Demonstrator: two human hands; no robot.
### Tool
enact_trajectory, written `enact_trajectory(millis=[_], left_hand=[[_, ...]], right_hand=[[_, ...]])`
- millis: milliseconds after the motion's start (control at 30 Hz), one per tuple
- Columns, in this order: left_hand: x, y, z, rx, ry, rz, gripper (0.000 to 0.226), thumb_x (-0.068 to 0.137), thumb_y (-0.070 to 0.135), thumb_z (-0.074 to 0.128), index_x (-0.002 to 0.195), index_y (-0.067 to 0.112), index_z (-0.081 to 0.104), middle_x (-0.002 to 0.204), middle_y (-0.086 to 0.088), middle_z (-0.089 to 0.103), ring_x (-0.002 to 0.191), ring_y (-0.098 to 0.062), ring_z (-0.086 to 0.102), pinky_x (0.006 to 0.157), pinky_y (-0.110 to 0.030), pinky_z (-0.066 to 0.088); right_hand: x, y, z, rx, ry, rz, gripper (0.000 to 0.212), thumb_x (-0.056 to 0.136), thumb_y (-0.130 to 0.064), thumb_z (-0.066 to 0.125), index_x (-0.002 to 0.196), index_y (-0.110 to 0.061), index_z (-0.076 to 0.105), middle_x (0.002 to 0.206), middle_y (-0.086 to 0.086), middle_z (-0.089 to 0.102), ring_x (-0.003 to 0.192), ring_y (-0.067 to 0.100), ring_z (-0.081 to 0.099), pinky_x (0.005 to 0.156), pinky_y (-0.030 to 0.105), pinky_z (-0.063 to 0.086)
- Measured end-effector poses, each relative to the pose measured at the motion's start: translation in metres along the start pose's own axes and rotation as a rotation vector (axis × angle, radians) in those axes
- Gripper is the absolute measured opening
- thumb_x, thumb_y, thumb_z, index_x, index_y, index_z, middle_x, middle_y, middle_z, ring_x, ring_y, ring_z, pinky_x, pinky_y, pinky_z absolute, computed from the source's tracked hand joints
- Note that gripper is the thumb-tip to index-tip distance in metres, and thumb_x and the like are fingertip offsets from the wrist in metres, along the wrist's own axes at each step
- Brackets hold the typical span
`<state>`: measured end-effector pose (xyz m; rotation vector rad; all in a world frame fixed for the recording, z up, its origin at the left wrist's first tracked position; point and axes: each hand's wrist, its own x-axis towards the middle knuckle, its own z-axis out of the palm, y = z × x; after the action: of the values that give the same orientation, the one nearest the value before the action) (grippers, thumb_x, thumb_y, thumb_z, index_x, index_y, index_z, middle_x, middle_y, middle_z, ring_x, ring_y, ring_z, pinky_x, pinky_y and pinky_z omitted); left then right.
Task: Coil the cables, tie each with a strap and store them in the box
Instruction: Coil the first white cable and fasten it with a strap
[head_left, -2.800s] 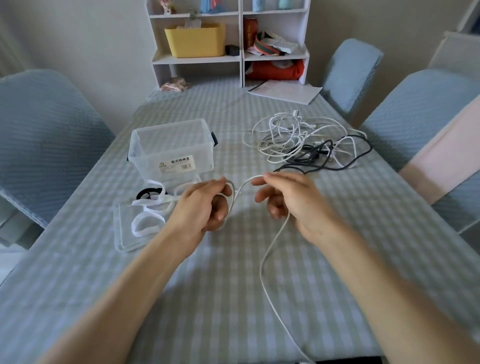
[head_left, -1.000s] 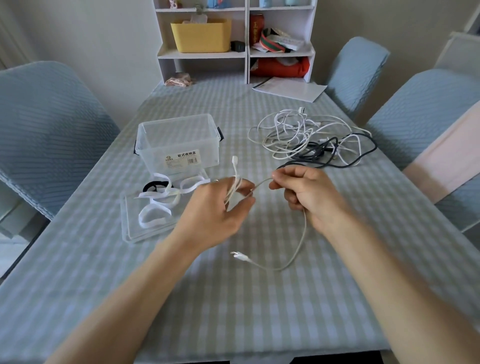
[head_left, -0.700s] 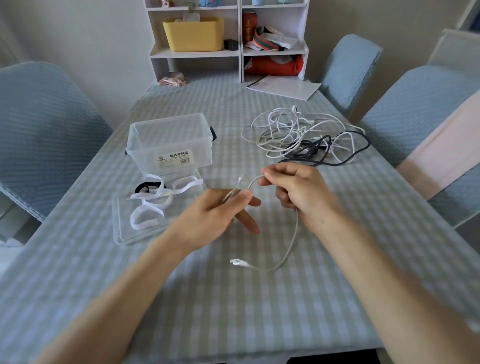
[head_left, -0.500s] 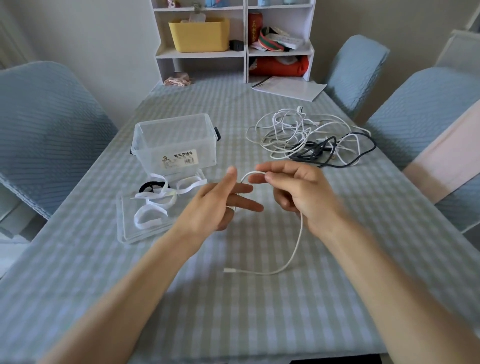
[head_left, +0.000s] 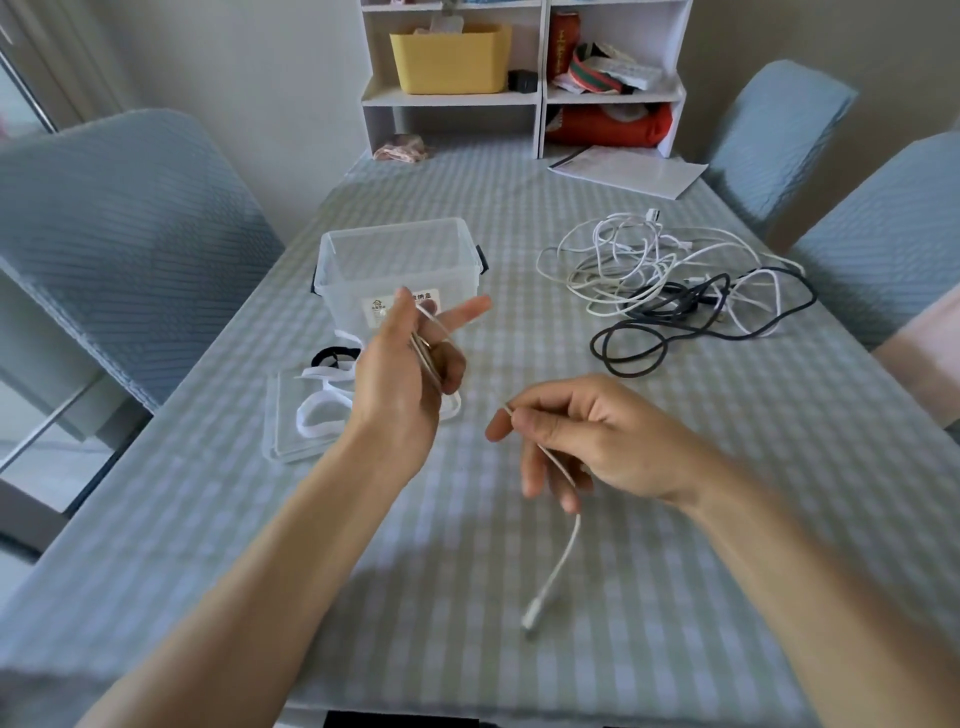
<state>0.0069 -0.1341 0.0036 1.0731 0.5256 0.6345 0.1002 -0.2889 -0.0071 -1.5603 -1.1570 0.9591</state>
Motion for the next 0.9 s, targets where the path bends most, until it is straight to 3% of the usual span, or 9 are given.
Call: enact_trajectory(millis=[100,167,267,333,400,500,567,733,900], left_hand=[[0.000,0.003,-0.003,-0.117,-0.036,-0.018,0.033,0.107,0.038,0.028,0.119,0.012,0.045,0.107,-0.006,0.075,0.086,-0.015,0.064,0.073,-0.029,0.043],[-0.002,0.005,-0.002,-0.227,-0.086,-0.047,0.034,0.108,0.034,0.027,0.117,0.009,0.048,0.095,-0.006,0.076,0.103,-0.018,0.069,0.087,-0.034,0.047],[-0.001,0.007,-0.003,-0.430,-0.120,-0.093,0.039,0.108,0.030,0.029,0.104,0.002,0.056,0.068,0.000,0.063,0.070,-0.017,0.069,0.087,-0.035,0.052],[0.002,0.009,-0.008,-0.521,-0.132,-0.119,0.037,0.107,0.028,0.031,0.105,0.002,0.057,0.057,0.005,0.044,0.046,-0.009,0.049,0.070,-0.029,0.055],[0.006,0.010,-0.014,-0.513,-0.166,-0.118,0.035,0.107,0.026,0.031,0.099,0.007,0.060,0.050,0.009,0.032,0.038,-0.006,0.030,0.053,-0.021,0.046],[0.009,0.017,-0.023,-0.445,-0.193,-0.078,0.033,0.105,0.021,0.032,0.084,0.015,0.056,0.044,0.010,0.026,0.032,-0.009,0.022,0.040,-0.018,0.028],[0.009,0.021,-0.028,-0.407,-0.201,-0.064,0.033,0.104,0.020,0.034,0.076,0.018,0.052,0.042,0.009,0.025,0.031,-0.010,0.020,0.037,-0.019,0.021],[-0.001,0.020,-0.024,-0.235,-0.299,-0.138,0.035,0.101,0.031,0.041,0.068,0.021,0.046,0.039,0.010,0.024,0.030,-0.007,0.017,0.036,-0.020,0.020],[-0.013,0.009,-0.005,0.237,-0.434,-0.120,0.044,0.103,0.030,0.040,0.063,0.018,0.057,0.037,-0.005,0.039,0.035,-0.016,0.011,0.037,-0.021,0.014]], right_hand=[[0.003,0.001,0.005,-0.045,-0.018,0.002,0.021,0.101,-0.023,0.053,0.103,-0.016,0.072,0.055,0.002,0.061,0.039,0.013,0.045,0.044,0.020,0.037],[0.005,0.002,0.005,-0.076,0.000,-0.001,0.021,0.100,-0.023,0.055,0.102,-0.018,0.075,0.051,-0.001,0.055,0.042,0.013,0.041,0.044,0.020,0.034],[0.006,0.005,0.001,-0.083,0.059,-0.002,0.021,0.099,-0.024,0.058,0.097,-0.016,0.077,0.049,-0.001,0.050,0.046,0.013,0.039,0.047,0.021,0.032],[0.005,0.005,-0.003,-0.097,0.103,0.014,0.023,0.098,-0.026,0.059,0.091,-0.013,0.076,0.047,-0.003,0.046,0.044,0.008,0.037,0.046,0.019,0.030],[0.004,0.006,-0.008,-0.096,0.153,0.043,0.025,0.095,-0.029,0.062,0.078,-0.015,0.074,0.047,-0.004,0.040,0.044,0.009,0.032,0.047,0.021,0.027],[0.003,0.008,-0.016,0.024,0.234,0.111,0.031,0.080,-0.041,0.070,0.062,-0.017,0.064,0.046,-0.004,0.031,0.043,0.011,0.023,0.048,0.027,0.017],[0.003,0.008,-0.023,0.169,0.302,0.137,0.036,0.073,-0.044,0.070,0.061,-0.013,0.056,0.044,-0.004,0.028,0.039,0.009,0.018,0.045,0.024,0.012],[0.007,0.004,-0.029,0.509,0.399,0.185,0.030,0.093,-0.024,0.057,0.066,-0.012,0.050,0.043,-0.006,0.030,0.033,0.006,0.021,0.041,0.022,0.013],[0.005,0.005,-0.035,0.609,0.481,0.276,0.026,0.096,-0.017,0.051,0.076,-0.007,0.064,0.052,-0.004,0.045,0.036,0.006,0.031,0.036,0.018,0.023]])
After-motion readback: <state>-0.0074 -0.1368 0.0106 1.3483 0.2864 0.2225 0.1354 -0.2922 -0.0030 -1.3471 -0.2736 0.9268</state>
